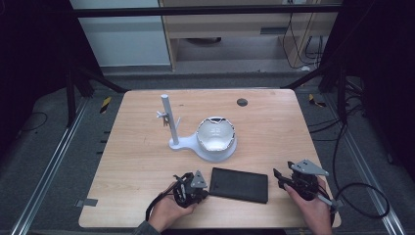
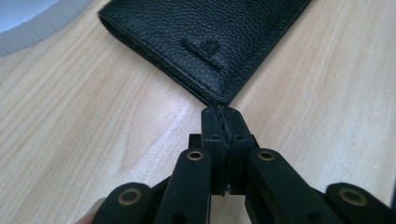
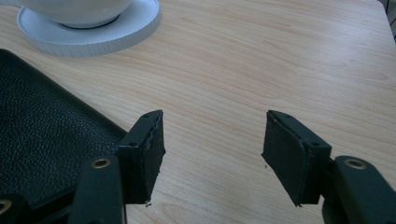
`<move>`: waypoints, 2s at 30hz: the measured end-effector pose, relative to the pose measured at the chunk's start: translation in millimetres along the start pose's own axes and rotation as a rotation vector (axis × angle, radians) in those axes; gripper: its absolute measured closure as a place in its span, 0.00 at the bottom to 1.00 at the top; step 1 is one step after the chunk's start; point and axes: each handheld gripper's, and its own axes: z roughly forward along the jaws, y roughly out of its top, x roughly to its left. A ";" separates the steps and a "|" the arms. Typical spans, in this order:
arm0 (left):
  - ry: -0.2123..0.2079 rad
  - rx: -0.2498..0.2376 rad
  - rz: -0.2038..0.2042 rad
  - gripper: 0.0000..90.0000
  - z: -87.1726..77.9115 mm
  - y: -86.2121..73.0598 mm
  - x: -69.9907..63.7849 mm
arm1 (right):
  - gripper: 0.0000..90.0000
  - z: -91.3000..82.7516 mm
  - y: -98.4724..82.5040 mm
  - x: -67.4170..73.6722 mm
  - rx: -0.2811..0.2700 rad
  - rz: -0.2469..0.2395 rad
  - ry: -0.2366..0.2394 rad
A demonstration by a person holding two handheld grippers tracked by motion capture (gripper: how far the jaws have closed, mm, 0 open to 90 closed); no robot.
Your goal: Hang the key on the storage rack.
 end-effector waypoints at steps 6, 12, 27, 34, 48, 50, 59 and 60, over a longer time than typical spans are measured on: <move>0.029 -0.010 0.002 0.98 0.5 1.4 -1.3 | 0.42 -1.5 0.0 0.1 -0.003 -0.001 0.002; 0.033 -0.034 0.007 0.98 -4.6 2.4 -2.1 | 0.42 -3.7 0.0 1.9 -0.004 -0.009 0.014; 0.035 -0.205 -0.077 0.98 -8.7 5.5 7.1 | 0.34 -6.0 6.9 27.7 -0.014 -0.048 0.167; 0.038 -0.226 -0.100 0.98 -2.9 13.8 11.7 | 0.25 -9.0 20.5 60.1 0.000 -0.122 0.271; 0.026 -0.233 -0.101 0.97 -2.2 28.8 17.7 | 0.19 17.1 30.8 96.5 0.173 -0.336 0.273; 0.019 -0.229 -0.096 0.96 -0.3 30.8 17.5 | 0.20 19.7 33.1 98.9 0.186 -0.350 0.265; 0.000 -0.234 -0.122 0.96 4.7 36.4 21.5 | 0.28 30.5 36.2 97.9 0.225 -0.367 0.230; -0.002 -0.240 -0.124 0.96 4.1 37.4 22.9 | 0.29 30.9 36.0 97.6 0.229 -0.367 0.227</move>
